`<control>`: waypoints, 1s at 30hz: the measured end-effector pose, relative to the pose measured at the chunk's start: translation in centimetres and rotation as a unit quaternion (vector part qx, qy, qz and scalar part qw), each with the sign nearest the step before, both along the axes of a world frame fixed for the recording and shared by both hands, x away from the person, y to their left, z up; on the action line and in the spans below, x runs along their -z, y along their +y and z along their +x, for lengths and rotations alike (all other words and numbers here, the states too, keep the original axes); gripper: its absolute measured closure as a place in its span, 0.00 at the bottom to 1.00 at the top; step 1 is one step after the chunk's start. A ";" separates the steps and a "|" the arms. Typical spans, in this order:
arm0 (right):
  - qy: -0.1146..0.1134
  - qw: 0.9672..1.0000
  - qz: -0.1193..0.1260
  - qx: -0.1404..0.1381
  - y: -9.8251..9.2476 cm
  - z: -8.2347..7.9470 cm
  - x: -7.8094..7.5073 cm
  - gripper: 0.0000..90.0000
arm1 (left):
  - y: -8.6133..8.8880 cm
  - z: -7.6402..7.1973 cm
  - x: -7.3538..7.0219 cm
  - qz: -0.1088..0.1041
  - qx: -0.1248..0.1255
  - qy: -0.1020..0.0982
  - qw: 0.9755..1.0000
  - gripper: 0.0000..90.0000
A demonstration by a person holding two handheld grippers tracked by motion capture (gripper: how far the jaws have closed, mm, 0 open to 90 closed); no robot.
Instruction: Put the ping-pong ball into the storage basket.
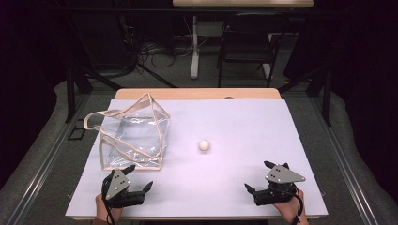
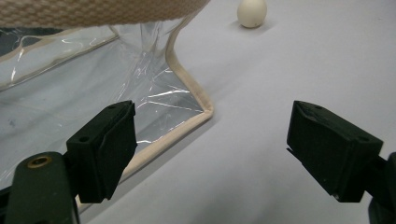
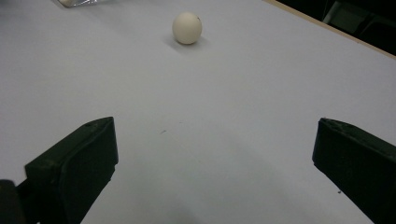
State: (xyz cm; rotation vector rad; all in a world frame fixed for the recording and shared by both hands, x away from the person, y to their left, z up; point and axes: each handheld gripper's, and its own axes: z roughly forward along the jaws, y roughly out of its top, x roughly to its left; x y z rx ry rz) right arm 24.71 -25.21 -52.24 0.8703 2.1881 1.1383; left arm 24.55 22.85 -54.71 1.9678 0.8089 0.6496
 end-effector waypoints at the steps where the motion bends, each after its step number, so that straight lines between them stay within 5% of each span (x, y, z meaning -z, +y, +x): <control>1: -0.001 1.000 -0.004 -0.001 0.1 0.1 -0.1 0.00 | 0.0 0.0 0.0 0.001 -0.001 0.000 1.000 0.18; 30: 0.026 0.999 -0.037 -0.021 2.6 2.2 -1.0 0.00 | 0.0 0.0 0.0 0.001 0.004 -0.004 1.000 0.18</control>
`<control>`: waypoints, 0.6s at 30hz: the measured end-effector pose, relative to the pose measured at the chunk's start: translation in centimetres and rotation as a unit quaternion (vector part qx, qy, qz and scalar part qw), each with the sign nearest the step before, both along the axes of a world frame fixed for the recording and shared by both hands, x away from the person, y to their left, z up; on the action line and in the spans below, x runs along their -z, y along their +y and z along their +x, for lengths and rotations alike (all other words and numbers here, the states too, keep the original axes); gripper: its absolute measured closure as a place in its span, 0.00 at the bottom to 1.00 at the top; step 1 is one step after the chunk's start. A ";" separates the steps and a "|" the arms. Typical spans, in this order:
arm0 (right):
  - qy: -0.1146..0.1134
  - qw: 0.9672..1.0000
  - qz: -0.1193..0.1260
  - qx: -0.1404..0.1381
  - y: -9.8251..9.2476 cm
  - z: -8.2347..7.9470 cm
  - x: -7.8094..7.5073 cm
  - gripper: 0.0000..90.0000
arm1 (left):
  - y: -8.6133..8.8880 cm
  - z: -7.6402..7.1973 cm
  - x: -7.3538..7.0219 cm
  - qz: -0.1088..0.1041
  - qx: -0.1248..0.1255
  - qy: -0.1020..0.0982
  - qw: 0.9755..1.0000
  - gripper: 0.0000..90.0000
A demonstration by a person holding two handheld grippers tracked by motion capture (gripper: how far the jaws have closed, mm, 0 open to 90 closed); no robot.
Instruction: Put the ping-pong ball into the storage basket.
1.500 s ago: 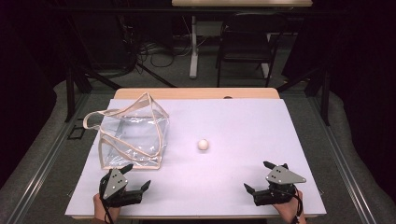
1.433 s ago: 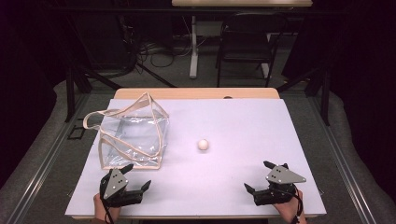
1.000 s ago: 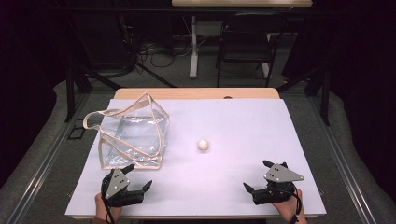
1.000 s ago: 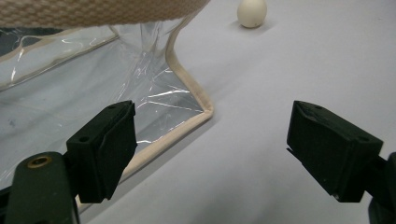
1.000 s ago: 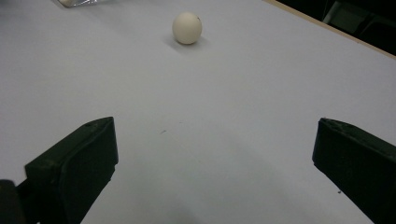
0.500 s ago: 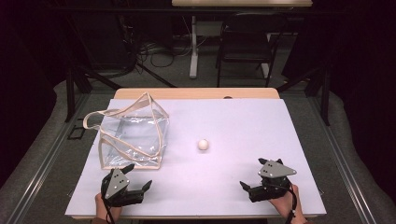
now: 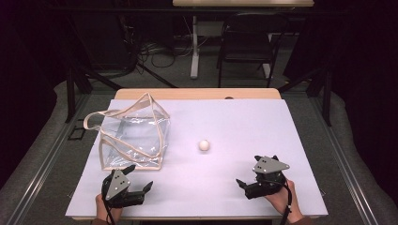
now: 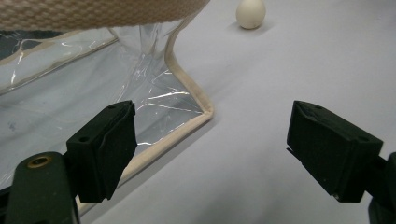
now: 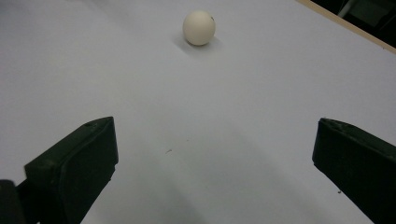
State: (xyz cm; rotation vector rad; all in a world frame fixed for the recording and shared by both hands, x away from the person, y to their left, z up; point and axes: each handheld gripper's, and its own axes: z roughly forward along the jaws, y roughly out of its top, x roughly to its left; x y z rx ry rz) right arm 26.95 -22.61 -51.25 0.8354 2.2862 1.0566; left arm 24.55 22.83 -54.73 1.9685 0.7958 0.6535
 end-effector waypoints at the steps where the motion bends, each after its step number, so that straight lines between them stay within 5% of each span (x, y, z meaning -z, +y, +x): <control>1: 0.000 1.000 0.000 0.000 0.0 0.0 0.0 0.00 | 0.0 0.0 0.0 0.000 0.001 0.000 1.000 0.18; 18: 0.011 1.000 0.002 -0.002 0.7 1.1 -0.3 0.00 | 0.0 0.0 0.1 0.001 0.001 -0.002 1.000 0.18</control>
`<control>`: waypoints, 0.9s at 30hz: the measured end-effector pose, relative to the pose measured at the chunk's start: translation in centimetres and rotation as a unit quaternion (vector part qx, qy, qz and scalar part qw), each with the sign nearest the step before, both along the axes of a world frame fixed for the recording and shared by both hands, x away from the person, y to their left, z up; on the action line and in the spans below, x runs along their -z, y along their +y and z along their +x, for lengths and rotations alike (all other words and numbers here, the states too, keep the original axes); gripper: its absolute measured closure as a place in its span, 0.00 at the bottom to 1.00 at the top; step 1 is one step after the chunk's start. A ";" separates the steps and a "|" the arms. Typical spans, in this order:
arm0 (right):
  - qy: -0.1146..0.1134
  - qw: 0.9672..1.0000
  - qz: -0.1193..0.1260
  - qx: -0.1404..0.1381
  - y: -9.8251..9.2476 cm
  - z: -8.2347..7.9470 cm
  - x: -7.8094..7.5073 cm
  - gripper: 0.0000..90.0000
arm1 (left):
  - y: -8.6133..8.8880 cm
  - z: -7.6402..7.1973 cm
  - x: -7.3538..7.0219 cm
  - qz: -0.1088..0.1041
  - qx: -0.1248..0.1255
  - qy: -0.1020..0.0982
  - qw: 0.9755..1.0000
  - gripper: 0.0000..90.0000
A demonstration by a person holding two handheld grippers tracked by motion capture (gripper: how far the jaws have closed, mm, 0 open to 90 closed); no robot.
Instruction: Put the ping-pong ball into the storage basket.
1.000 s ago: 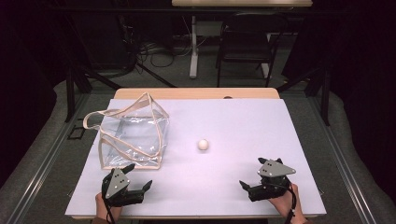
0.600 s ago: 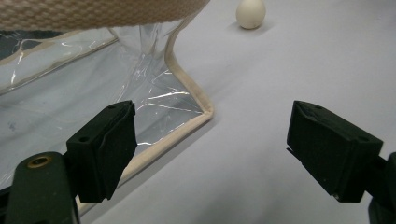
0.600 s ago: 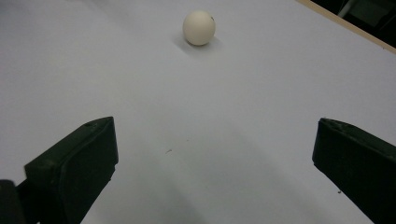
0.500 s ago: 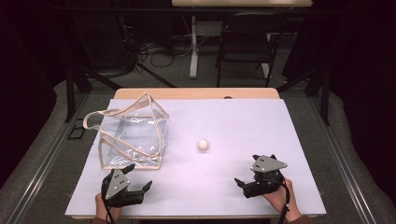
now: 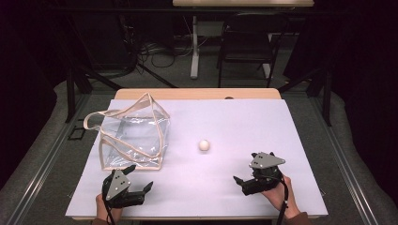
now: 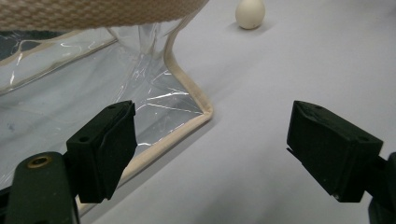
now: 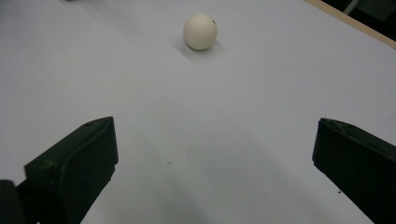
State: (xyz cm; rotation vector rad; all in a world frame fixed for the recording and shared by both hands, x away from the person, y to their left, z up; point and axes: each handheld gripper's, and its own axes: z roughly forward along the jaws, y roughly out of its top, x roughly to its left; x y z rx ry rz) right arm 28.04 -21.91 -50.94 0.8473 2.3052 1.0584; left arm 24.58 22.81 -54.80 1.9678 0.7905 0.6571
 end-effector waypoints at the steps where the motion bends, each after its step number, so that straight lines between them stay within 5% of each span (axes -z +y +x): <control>1: 0.002 1.000 0.000 0.000 0.0 0.1 0.0 0.00 | 0.0 0.0 0.0 -0.001 0.000 0.000 1.000 0.18; 27: 0.022 1.000 -0.015 -0.011 1.8 2.7 -0.2 0.00 | -0.2 0.2 0.0 0.002 0.006 0.005 1.000 0.18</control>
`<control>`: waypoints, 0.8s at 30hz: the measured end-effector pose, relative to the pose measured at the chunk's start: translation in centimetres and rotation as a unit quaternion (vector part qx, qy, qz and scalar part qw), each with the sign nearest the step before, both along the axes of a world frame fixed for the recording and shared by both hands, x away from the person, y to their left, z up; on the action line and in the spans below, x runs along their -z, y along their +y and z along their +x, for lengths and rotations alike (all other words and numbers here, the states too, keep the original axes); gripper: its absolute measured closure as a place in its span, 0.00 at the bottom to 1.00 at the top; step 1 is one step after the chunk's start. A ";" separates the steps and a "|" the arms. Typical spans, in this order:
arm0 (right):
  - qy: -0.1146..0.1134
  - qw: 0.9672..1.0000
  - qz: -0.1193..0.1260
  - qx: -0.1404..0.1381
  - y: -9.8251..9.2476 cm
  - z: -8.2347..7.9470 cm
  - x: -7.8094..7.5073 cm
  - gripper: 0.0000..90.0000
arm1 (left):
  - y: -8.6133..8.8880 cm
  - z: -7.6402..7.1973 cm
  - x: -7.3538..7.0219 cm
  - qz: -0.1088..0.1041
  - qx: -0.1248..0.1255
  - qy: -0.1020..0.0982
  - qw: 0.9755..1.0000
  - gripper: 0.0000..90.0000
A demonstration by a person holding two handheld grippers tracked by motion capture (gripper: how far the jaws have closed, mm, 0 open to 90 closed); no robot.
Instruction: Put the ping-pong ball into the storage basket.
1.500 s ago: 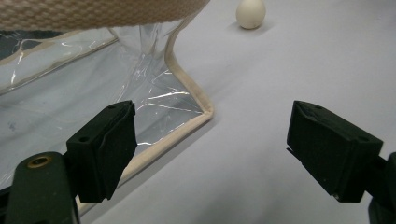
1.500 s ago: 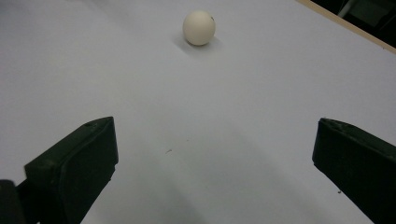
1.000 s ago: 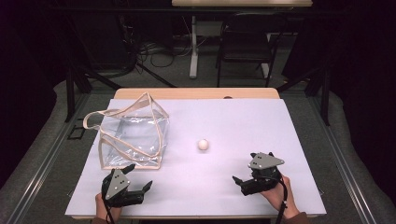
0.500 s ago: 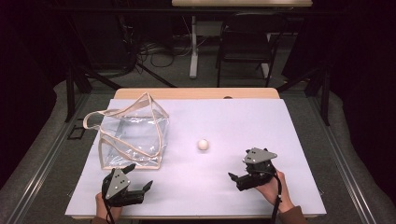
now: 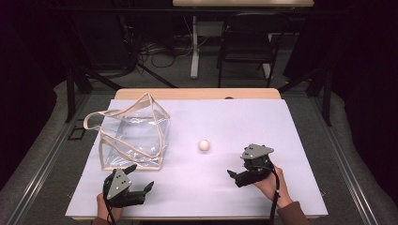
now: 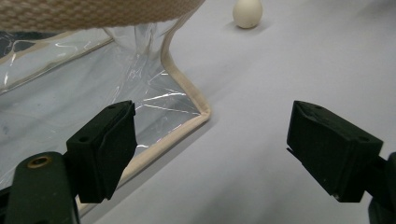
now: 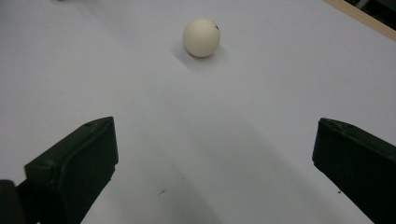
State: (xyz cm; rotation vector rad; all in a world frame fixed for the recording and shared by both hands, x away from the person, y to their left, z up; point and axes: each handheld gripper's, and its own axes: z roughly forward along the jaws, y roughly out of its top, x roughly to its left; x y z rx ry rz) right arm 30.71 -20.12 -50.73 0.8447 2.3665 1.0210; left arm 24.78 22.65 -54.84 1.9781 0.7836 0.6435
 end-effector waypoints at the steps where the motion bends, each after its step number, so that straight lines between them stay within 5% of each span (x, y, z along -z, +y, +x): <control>1: 0.000 1.000 0.001 -0.001 0.0 0.1 0.0 0.00 | 0.0 0.0 0.0 0.000 0.000 0.000 1.000 0.18; 24: 0.009 1.000 -0.010 -0.006 1.5 2.8 -0.6 0.00 | 0.1 0.0 0.0 -0.002 0.002 -0.004 1.000 0.18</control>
